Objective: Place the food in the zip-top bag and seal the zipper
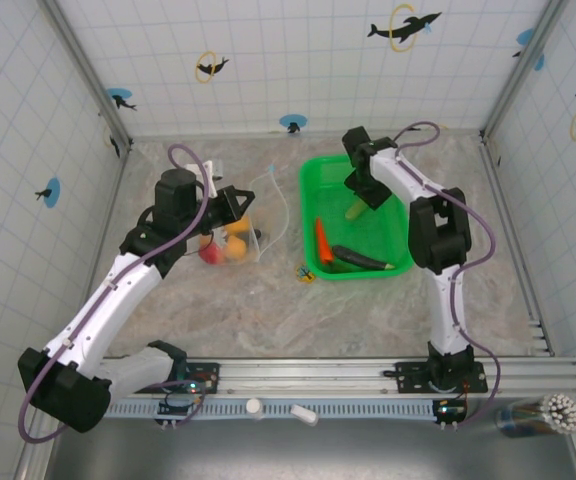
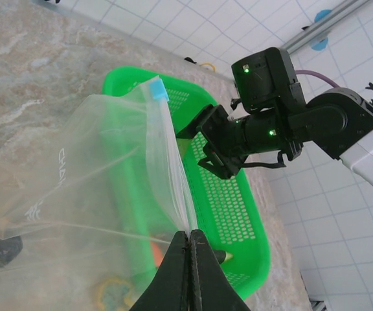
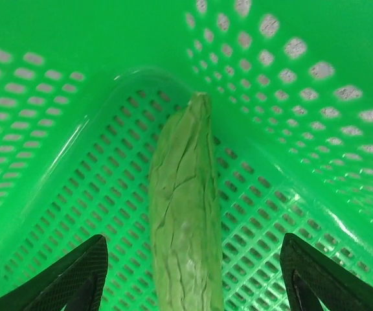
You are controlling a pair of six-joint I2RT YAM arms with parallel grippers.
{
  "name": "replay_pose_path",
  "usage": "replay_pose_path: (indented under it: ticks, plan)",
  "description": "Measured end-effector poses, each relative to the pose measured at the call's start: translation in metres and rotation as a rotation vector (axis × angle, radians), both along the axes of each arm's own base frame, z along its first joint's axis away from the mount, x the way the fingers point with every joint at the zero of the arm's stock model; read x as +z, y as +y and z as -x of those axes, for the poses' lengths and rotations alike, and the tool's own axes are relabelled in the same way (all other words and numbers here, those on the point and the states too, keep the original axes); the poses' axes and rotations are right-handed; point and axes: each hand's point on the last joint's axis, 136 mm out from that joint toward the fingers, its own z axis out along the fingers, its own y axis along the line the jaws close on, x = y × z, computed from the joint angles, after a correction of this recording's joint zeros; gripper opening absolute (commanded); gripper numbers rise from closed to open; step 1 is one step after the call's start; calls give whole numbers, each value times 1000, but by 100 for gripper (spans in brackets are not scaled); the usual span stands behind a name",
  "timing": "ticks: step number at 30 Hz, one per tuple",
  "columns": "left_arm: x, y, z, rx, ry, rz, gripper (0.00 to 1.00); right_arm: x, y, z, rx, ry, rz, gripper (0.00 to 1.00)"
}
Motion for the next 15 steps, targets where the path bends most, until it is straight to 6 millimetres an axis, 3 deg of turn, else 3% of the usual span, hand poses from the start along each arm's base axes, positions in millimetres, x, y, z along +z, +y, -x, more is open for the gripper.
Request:
replay_pose_path:
  ticks: [12, 15]
  plan:
    - [0, 0, 0, -1, -2, -2, 0, -10, -1, -16, -10, -23, -75, 66]
    - [0, 0, 0, -1, -2, -2, 0, -13, 0, -17, -3, -22, -79, 55]
